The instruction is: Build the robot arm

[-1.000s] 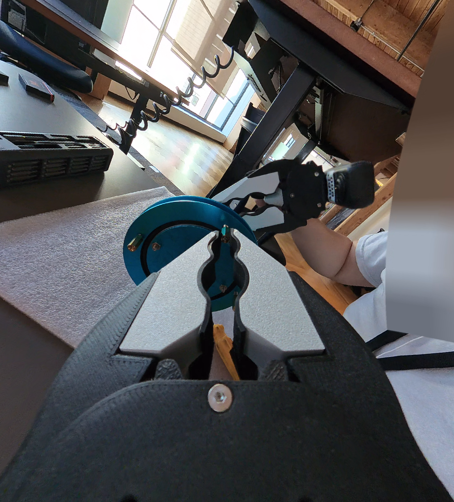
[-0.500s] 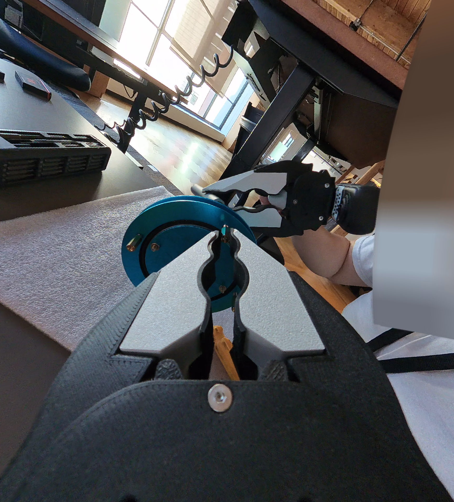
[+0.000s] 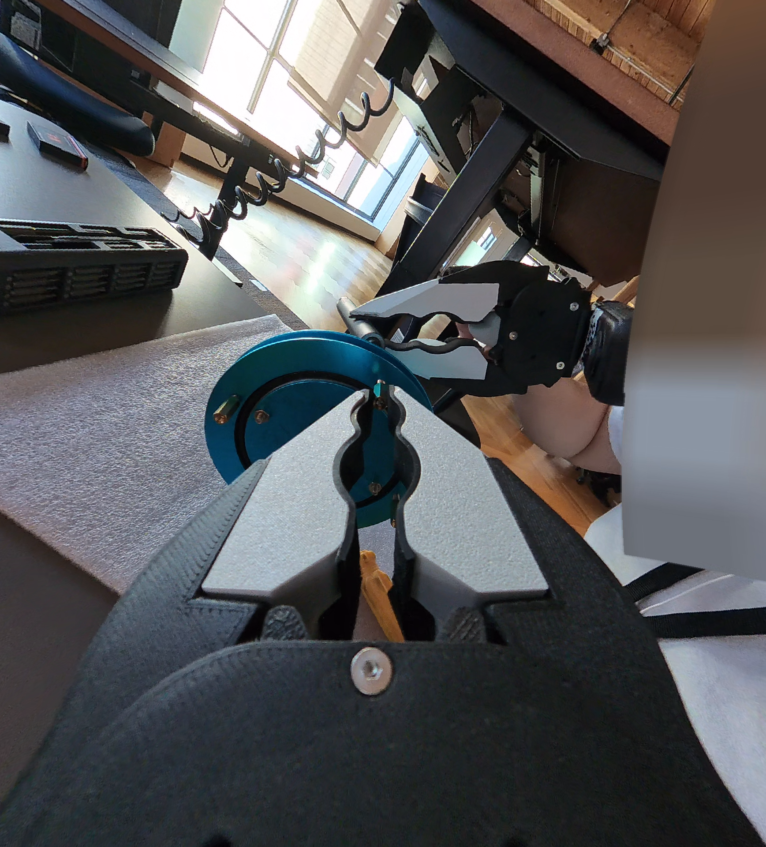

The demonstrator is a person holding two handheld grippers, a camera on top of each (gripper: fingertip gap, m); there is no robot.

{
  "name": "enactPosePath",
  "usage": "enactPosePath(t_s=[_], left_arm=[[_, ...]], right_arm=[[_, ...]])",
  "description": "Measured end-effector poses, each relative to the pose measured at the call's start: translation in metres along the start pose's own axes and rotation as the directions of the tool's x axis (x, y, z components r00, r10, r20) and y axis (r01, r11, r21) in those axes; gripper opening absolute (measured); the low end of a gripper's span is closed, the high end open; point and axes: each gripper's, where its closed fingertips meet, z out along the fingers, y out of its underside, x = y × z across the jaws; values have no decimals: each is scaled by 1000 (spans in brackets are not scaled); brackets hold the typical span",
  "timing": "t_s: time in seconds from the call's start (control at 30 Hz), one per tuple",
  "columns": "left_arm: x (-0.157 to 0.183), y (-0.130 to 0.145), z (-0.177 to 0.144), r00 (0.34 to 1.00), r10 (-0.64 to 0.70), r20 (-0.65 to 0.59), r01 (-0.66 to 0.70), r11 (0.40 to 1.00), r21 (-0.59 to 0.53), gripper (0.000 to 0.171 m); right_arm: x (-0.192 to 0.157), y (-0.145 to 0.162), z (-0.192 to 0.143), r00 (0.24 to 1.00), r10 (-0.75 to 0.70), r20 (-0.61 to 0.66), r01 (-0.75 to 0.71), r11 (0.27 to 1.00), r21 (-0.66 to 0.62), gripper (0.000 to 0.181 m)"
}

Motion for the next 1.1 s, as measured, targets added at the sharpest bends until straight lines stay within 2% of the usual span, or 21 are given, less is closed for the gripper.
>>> enactPosePath(t_s=[0.47, 1.1], left_arm=[[1, 0, 2, 1000, 15, 6, -15, 1000, -6, 3], [4, 2, 5, 1000, 29, 0, -29, 1000, -11, 3]], right_arm=[[2, 2, -4, 998, -48, 30, 50, 994, -92, 16], [2, 4, -5, 997, -65, 49, 72, 987, -143, 16]])
